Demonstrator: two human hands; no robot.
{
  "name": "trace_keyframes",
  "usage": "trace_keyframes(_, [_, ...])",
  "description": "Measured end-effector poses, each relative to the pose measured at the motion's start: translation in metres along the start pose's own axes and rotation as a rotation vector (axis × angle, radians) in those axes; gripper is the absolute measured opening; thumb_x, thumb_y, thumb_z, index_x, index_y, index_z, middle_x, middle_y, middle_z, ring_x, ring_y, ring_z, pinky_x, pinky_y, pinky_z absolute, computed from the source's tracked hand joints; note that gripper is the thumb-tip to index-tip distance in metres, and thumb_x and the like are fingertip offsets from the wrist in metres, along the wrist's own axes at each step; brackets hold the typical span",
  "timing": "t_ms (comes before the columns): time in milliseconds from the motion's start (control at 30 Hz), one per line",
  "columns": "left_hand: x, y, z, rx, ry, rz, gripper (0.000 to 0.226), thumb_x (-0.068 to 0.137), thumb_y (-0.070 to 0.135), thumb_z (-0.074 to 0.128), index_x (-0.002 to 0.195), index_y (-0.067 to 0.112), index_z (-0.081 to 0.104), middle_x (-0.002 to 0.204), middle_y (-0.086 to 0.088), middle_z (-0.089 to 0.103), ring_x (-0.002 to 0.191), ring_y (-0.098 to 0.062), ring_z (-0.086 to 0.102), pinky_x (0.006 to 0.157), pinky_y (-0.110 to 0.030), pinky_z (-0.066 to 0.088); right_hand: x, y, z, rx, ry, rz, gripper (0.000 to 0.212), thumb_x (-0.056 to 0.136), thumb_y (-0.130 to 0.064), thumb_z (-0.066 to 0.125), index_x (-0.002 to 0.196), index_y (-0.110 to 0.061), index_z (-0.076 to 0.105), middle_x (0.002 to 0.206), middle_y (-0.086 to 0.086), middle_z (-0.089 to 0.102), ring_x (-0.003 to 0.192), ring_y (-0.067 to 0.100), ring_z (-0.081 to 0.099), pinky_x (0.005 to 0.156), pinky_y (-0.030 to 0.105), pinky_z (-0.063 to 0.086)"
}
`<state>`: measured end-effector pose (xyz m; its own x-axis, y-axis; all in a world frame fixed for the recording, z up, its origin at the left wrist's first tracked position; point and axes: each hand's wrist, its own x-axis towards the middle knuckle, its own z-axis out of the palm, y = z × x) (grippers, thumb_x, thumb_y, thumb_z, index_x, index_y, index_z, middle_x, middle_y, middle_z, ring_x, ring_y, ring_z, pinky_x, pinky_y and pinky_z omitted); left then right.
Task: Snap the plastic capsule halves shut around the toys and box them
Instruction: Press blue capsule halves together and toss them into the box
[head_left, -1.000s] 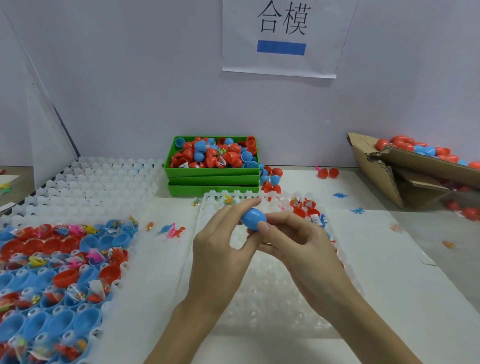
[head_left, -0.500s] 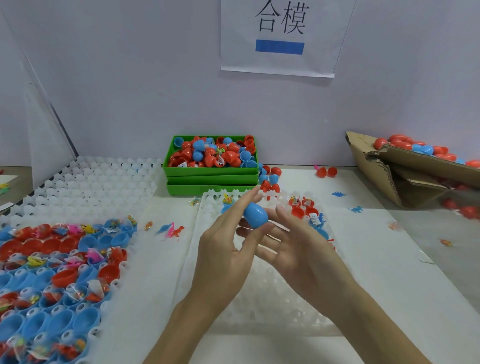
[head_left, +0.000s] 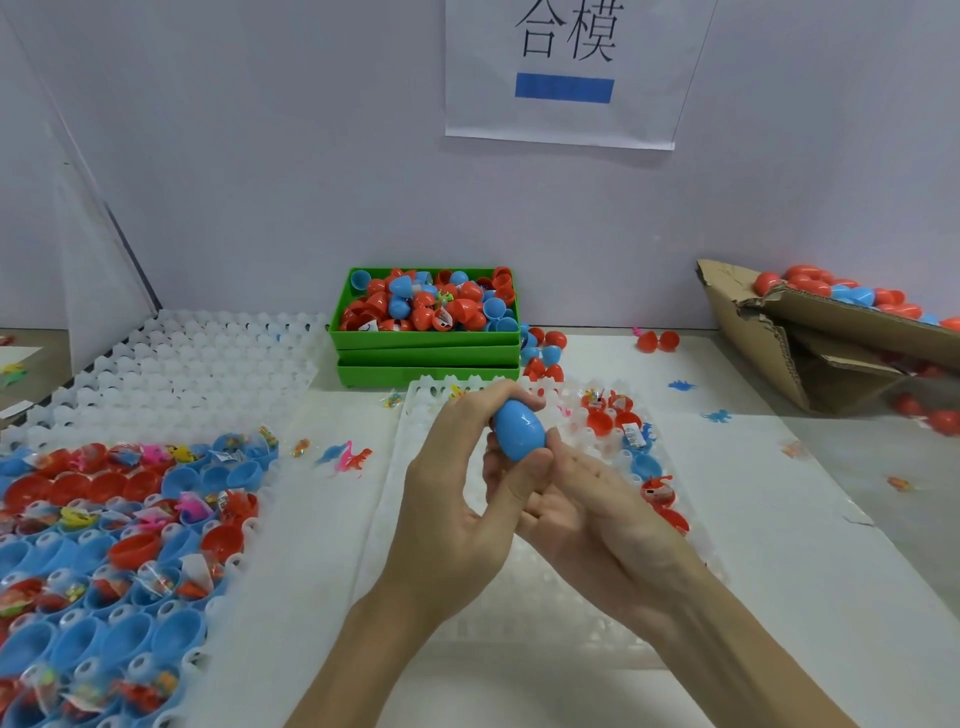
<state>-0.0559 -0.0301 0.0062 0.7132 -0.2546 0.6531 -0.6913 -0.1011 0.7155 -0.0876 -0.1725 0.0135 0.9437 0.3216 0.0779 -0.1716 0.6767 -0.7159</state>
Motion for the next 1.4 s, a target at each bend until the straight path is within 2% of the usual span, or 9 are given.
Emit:
trace_keyframes(267, [-0.003,-0.003,0.002,0.064,0.05,0.056,0.037,0.101,0.035,0.058,0.133,0.015,0.059,0.122,0.01,0.065,0.119,-0.01,0.062,0.1,-0.015,0.048,-0.002,0.008,0.0,-0.003,0.089,-0.026,0.033,0.103,-0.017,0.055,0.128,-0.002,0.07,0.109,0.007,0.073,0.105,0.019,0.07,0.096,0.031,0.056])
trace_keyframes(500, [-0.003,-0.004,0.005,0.097,0.058,0.044,0.037,0.102,0.036,0.058,0.132,0.014,0.06,0.121,0.012,0.064,0.119,-0.004,0.061,0.099,-0.012,0.047,-0.002,0.007,0.001,-0.006,0.123,-0.037,0.034,0.093,-0.019,0.067,0.122,-0.004,0.075,0.105,0.007,0.075,0.101,0.018,0.073,0.09,0.031,0.058])
trace_keyframes(600, [-0.003,-0.002,0.005,0.009,0.035,-0.033,0.033,0.104,0.041,0.054,0.132,0.024,0.057,0.125,0.017,0.065,0.124,-0.007,0.062,0.101,-0.015,0.048,-0.001,0.007,0.004,-0.011,0.141,-0.059,0.037,0.093,-0.022,0.069,0.124,-0.002,0.073,0.113,0.009,0.075,0.108,0.02,0.072,0.092,0.03,0.058])
trace_keyframes(733, [-0.001,0.001,0.004,-0.221,-0.112,-0.187,0.041,0.107,0.042,0.043,0.145,0.029,0.054,0.142,0.014,0.061,0.139,-0.012,0.053,0.11,-0.024,0.047,-0.002,0.003,0.007,-0.413,0.309,-0.298,0.036,0.087,-0.036,0.078,0.115,-0.013,0.076,0.115,0.008,0.076,0.111,0.024,0.073,0.093,0.03,0.059])
trace_keyframes(800, [0.002,0.0,0.003,-0.308,-0.176,-0.232,0.044,0.109,0.035,0.04,0.152,0.035,0.049,0.153,0.018,0.052,0.146,-0.005,0.044,0.111,-0.016,0.042,-0.003,0.001,0.008,-0.665,0.433,-0.436,0.035,0.084,-0.038,0.076,0.114,-0.02,0.074,0.109,0.001,0.077,0.105,0.023,0.074,0.092,0.029,0.06])
trace_keyframes(933, [0.002,-0.001,0.004,-0.408,-0.21,-0.253,0.045,0.111,0.028,0.039,0.155,0.034,0.045,0.157,0.02,0.047,0.147,-0.001,0.041,0.107,-0.008,0.038,-0.002,0.002,0.007,-0.853,0.432,-0.558,0.038,0.087,-0.034,0.072,0.125,-0.027,0.07,0.112,-0.005,0.076,0.107,0.02,0.073,0.089,0.027,0.06])
trace_keyframes(1000, [0.001,-0.001,0.005,-0.397,-0.191,-0.237,0.044,0.11,0.031,0.04,0.154,0.031,0.047,0.154,0.019,0.051,0.145,-0.003,0.045,0.106,-0.013,0.043,-0.002,0.005,0.007,-0.88,0.421,-0.572,0.035,0.092,-0.033,0.067,0.127,-0.027,0.07,0.115,-0.008,0.075,0.11,0.017,0.072,0.088,0.024,0.06])
trace_keyframes(1167, [0.002,0.001,0.006,-0.328,-0.092,-0.228,0.039,0.103,0.04,0.05,0.135,0.02,0.06,0.138,0.009,0.064,0.133,-0.019,0.06,0.104,-0.047,0.057,-0.003,0.012,0.013,-0.599,0.325,-0.408,0.036,0.095,-0.046,0.062,0.12,-0.023,0.073,0.116,0.002,0.075,0.116,0.022,0.07,0.09,0.025,0.058])
trace_keyframes(1400, [-0.001,0.001,0.008,-0.325,-0.05,-0.223,0.039,0.101,0.038,0.055,0.132,0.016,0.064,0.129,0.005,0.07,0.129,-0.022,0.063,0.103,-0.051,0.057,-0.003,0.014,0.011,-0.495,0.311,-0.399,0.03,0.096,-0.039,0.06,0.117,-0.022,0.074,0.116,0.006,0.074,0.117,0.024,0.07,0.091,0.025,0.058])
